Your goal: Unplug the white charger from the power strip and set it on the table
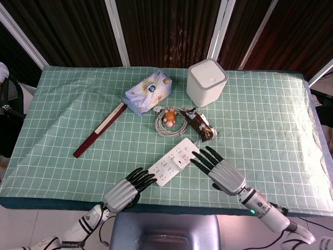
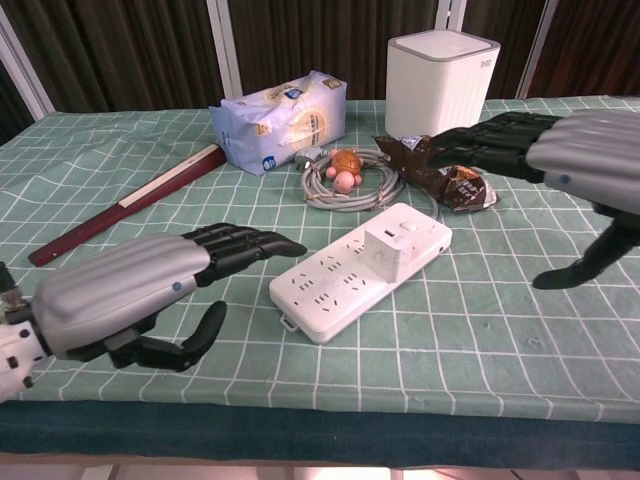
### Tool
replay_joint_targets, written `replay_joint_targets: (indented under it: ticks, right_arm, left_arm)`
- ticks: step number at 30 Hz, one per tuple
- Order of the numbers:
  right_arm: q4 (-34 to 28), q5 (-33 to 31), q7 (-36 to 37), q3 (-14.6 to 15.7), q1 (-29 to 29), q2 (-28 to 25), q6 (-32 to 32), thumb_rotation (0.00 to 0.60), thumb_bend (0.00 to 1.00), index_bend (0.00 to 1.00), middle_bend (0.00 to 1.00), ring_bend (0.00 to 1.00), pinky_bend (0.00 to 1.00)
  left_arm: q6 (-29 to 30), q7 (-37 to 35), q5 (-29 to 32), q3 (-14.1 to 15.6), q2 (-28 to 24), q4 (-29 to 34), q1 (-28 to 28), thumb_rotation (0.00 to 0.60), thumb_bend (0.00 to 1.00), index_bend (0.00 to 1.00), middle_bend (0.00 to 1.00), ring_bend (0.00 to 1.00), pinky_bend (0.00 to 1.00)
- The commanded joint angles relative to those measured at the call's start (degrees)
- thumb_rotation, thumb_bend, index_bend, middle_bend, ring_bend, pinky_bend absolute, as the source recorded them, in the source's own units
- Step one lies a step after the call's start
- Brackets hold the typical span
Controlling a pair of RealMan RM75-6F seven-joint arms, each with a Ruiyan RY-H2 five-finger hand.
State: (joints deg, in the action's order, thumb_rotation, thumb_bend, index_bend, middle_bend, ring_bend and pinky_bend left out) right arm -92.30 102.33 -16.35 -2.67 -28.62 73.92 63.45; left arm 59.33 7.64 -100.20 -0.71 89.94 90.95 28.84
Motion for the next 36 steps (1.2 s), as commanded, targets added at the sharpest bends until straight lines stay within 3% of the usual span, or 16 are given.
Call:
replay_joint_targets:
  ticks: [1, 8, 17, 23, 27, 36]
  right_arm:
    - [2.32, -2.15, -0.01, -2.08, -3.56, 3.01, -4.38, 0.600, 0.14, 0.00, 0.00, 0.00, 0.01]
    - [6.08, -5.09, -1.46, -2.68, -6.88, 7.07, -8.39, 0.600, 0.17, 0.00, 0.00, 0.00, 0.02]
    - [10.26, -8.83, -2.70, -2.60, -9.44, 11.98, -11.63, 0.600, 0.17, 0.00, 0.02, 0.00, 0.05]
    - [11.48, -9.95, -5.12, -2.82, -10.75, 14.34, -11.79, 0.600, 0.17, 0.01, 0.03, 0.00, 0.06]
    - [12.01, -11.44, -7.17, -3.03, -11.24, 15.57, -12.10, 0.600, 0.24, 0.03, 0.05, 0.00, 0.09]
    - [13.66, -15.02, -9.80, -3.03, -12.45, 18.75, -13.57, 0.600, 0.24, 0.05, 0.07, 0.00, 0.11]
  left_arm:
    - [-3.18, 1.44, 4.43, -2.53, 3.71, -2.34, 2.22, 0.600, 0.79, 0.00, 0.03, 0.00, 0.06]
    - [-3.55, 3.97, 7.77, -3.27, 6.29, -5.60, 3.45, 0.600, 0.78, 0.00, 0.02, 0.00, 0.04]
    - [-4.22, 7.34, 10.29, -2.03, 8.07, -7.99, 4.16, 0.600, 0.78, 0.00, 0.01, 0.00, 0.02]
    - [-4.71, 7.73, 11.17, -1.12, 9.23, -8.58, 4.76, 0.600, 0.78, 0.00, 0.01, 0.00, 0.02]
    - [-5.15, 8.05, 11.94, -0.82, 9.80, -9.00, 5.16, 0.600, 0.78, 0.00, 0.01, 0.00, 0.02]
    - [-5.66, 9.21, 14.38, -0.59, 10.63, -10.25, 5.50, 0.600, 0.77, 0.00, 0.01, 0.00, 0.02]
